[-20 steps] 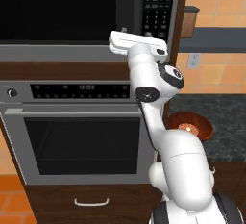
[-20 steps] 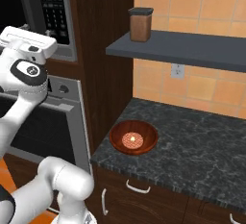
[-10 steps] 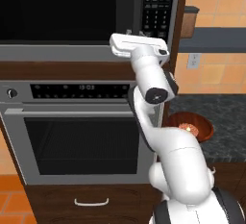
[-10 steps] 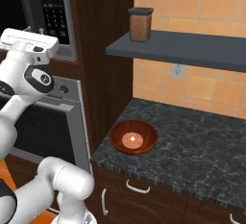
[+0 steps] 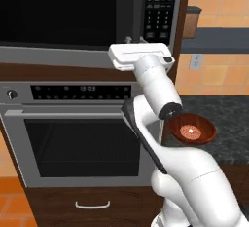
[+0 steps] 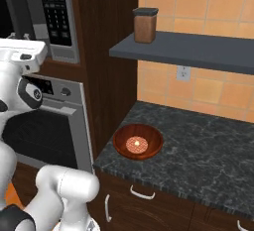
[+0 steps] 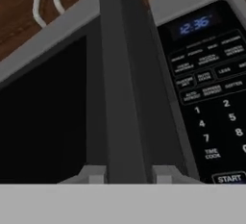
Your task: Open the microwave, place the bowl with waffle inside the microwave, then close the microwave door and turn it on.
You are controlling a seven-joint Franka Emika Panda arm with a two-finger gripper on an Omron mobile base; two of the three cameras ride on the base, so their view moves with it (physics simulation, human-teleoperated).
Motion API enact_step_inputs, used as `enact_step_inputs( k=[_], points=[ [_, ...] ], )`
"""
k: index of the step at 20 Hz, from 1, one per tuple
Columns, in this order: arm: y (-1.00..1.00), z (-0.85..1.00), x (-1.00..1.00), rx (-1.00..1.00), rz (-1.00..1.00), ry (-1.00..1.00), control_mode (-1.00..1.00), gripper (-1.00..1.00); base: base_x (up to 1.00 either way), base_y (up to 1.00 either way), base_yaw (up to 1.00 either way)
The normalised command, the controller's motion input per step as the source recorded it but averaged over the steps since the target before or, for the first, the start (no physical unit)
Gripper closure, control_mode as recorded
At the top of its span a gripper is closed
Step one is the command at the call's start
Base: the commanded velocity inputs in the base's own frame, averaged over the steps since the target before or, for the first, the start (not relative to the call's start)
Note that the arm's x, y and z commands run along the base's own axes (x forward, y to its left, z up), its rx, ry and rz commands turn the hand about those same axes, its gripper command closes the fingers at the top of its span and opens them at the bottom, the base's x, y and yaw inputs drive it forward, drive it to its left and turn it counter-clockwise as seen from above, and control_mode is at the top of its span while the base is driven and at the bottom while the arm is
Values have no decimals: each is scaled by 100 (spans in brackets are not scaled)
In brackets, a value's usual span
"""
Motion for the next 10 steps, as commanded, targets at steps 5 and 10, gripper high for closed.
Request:
enact_step_inputs(
  k=[5, 10],
  points=[
    [98, 0, -100, -1, 11, 0, -100, 100, 0, 0, 0],
    [99, 0, -97, -1, 9, 0, -100, 100, 0, 0, 0]
  ],
)
